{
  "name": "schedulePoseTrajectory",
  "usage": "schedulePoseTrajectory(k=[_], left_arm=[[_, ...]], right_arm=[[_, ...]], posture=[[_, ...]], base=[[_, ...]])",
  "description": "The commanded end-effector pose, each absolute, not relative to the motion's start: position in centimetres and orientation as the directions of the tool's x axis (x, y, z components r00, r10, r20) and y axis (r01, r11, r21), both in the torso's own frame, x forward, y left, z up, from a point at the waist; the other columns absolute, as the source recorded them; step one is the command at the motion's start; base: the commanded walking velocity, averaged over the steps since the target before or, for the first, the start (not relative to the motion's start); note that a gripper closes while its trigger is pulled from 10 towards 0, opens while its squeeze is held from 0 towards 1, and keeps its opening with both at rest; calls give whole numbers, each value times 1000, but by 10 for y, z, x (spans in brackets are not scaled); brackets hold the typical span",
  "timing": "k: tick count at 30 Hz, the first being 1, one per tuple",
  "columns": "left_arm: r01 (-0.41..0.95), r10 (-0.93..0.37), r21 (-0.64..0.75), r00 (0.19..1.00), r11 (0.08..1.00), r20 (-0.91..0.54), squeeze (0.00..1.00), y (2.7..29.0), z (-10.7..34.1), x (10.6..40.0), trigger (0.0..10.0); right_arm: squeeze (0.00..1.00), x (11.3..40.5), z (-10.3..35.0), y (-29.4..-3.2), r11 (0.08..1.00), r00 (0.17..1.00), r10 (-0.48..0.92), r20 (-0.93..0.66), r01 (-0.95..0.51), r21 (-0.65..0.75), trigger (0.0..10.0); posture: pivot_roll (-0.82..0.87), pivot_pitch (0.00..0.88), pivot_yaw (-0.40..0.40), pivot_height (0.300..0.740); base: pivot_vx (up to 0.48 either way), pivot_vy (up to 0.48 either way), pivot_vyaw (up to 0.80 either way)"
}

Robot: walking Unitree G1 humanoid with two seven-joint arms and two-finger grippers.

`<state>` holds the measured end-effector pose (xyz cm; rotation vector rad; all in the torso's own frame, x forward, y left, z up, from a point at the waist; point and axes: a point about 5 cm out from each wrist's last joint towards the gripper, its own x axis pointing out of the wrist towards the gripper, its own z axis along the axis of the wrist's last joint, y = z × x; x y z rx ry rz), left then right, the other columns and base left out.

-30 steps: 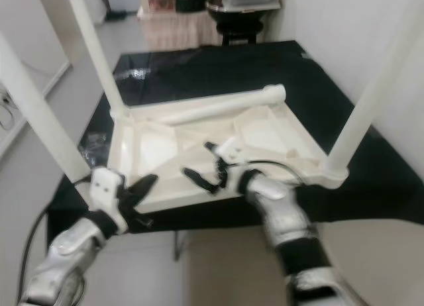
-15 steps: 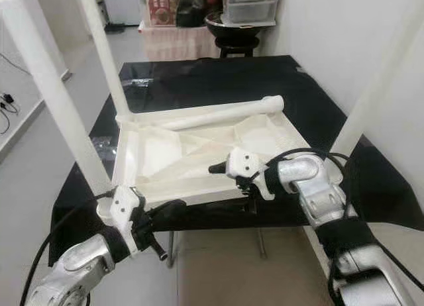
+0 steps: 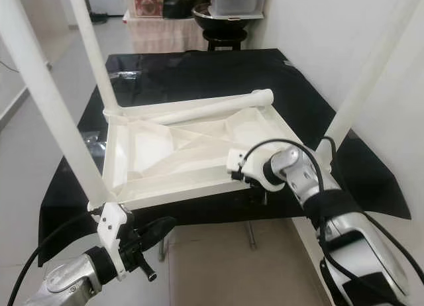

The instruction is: Building children table

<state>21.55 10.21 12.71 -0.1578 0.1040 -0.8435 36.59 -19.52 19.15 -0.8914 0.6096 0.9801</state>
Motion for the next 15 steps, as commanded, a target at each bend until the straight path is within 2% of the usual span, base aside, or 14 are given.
schedulePoseTrajectory(k=[1,2,3,4,5,6,8,15], left_arm=[[731,-749,-187,662,656,-38,0,104,127,213,10000],[731,-749,-191,661,655,-38,0,104,128,212,10000],[731,-749,-191,661,655,-38,0,104,128,212,10000],[731,-749,-194,661,655,-38,0,104,128,211,10000],[731,-749,-194,661,655,-38,0,104,128,211,10000],[730,-749,-197,662,655,-38,0,104,128,211,10000],[729,-749,-201,662,654,-37,0,104,129,209,10000],[727,-748,-210,662,654,-36,0,103,128,206,10000]], right_arm=[[0,368,187,-190,277,438,429,-791,-896,-346,10000],[0,370,187,-189,282,443,417,-794,-893,-351,5490],[0,370,187,-189,282,443,417,-794,-893,-351,5490],[0,372,187,-188,280,453,402,-796,-888,-364,2353],[0,372,187,-188,280,453,402,-796,-888,-364,2353],[0,374,186,-188,277,459,388,-799,-885,-374,392],[0,377,185,-185,262,469,364,-804,-881,-395,0],[0,381,183,-173,261,484,352,-801,-873,-413,0]], posture=[[-43,130,-15,740],[-42,131,-14,740],[-42,131,-14,740],[-39,134,-14,740],[-39,134,-14,740],[-39,134,-14,740],[-36,138,-17,740],[-31,141,-24,740]], base=[[0,0,0],[0,0,0],[0,0,0],[0,0,0],[0,0,0],[0,0,0],[0,0,0],[0,0,0]])
